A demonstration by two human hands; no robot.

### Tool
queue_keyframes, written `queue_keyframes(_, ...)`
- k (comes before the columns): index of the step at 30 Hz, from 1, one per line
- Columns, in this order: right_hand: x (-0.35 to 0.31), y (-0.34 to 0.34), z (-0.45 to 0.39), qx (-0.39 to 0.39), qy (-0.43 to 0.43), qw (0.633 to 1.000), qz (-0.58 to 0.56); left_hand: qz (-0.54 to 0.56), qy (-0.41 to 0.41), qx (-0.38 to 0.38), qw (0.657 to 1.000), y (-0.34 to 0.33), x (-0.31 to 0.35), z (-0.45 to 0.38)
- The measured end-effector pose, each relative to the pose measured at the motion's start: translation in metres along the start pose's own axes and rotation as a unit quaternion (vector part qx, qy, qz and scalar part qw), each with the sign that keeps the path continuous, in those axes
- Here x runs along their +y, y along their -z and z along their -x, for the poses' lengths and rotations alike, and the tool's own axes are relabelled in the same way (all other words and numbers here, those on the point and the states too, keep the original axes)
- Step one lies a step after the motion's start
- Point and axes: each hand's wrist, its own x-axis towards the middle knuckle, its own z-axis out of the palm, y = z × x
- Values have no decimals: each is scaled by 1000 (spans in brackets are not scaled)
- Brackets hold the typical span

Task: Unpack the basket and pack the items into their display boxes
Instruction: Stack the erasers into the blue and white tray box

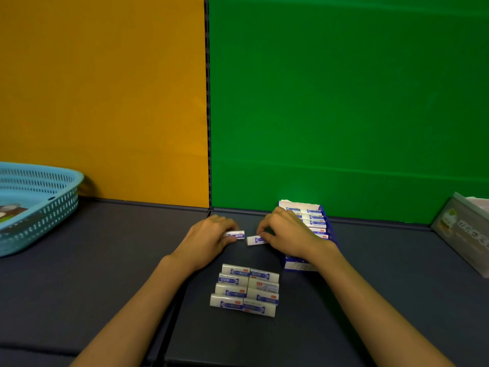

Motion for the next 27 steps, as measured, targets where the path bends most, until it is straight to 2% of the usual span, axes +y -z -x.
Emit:
queue_keyframes(10, 0, -5, 0, -12, 6, 999, -30, -12, -19, 22, 999, -2, 1, 0)
queue_keyframes(18, -2, 0, -6, -69, -19, 991, -109, 60, 32, -23, 997, 4, -2, -4)
queue_keyframes(21, -3, 0, -7, -63, -21, 990, -123, 71, 42, -32, 996, 3, -1, -5)
queue_keyframes(27, -6, 2, -2, -8, -40, 991, -131, 11, 36, -46, 998, 4, 4, -6)
